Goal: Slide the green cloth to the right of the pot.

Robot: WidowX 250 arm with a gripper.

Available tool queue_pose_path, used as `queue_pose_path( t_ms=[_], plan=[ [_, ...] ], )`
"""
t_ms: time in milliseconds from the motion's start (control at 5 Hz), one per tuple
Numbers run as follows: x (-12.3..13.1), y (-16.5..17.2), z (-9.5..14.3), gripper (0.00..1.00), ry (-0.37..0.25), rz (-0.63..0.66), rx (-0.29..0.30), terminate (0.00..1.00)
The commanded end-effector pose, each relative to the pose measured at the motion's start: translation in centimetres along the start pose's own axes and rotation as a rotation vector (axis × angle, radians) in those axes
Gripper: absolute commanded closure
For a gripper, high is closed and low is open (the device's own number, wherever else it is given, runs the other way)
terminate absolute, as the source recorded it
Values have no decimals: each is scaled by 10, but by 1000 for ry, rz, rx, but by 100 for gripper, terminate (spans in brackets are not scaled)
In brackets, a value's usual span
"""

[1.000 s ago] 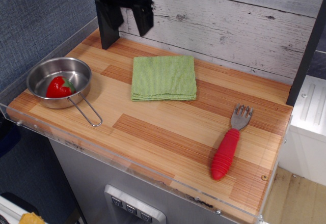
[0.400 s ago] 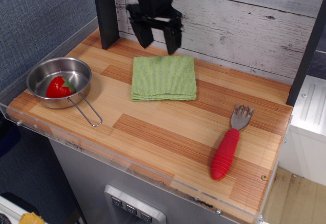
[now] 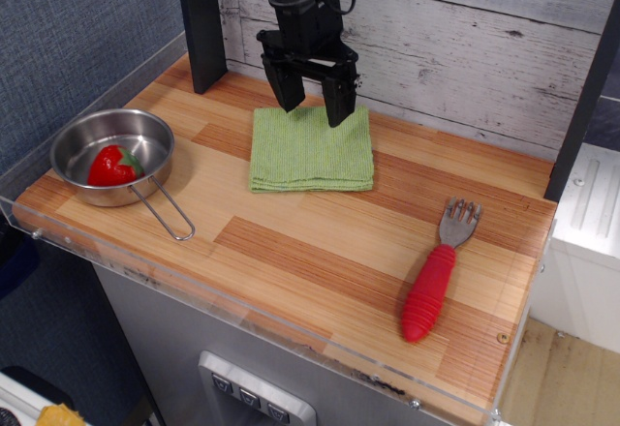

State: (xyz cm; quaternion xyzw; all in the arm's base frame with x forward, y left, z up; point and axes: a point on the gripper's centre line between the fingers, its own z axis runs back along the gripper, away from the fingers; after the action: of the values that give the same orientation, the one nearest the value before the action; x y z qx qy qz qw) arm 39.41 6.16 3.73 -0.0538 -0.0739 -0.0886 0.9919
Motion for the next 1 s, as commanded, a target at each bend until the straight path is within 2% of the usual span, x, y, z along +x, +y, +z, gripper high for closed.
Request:
queue_pose_path(
  t_ms=[0, 200, 400, 600, 800],
  plan=[
    [0, -10, -8, 0, 1, -53, 2, 0],
    [0, -14, -19, 0, -11, -88, 41, 0],
    [-2, -17, -26, 0, 1, -109, 46, 0],
    [-7, -22, -22, 0, 12, -115, 48, 0],
    [-17, -27, -14, 0, 9, -127, 76, 0]
  ],
)
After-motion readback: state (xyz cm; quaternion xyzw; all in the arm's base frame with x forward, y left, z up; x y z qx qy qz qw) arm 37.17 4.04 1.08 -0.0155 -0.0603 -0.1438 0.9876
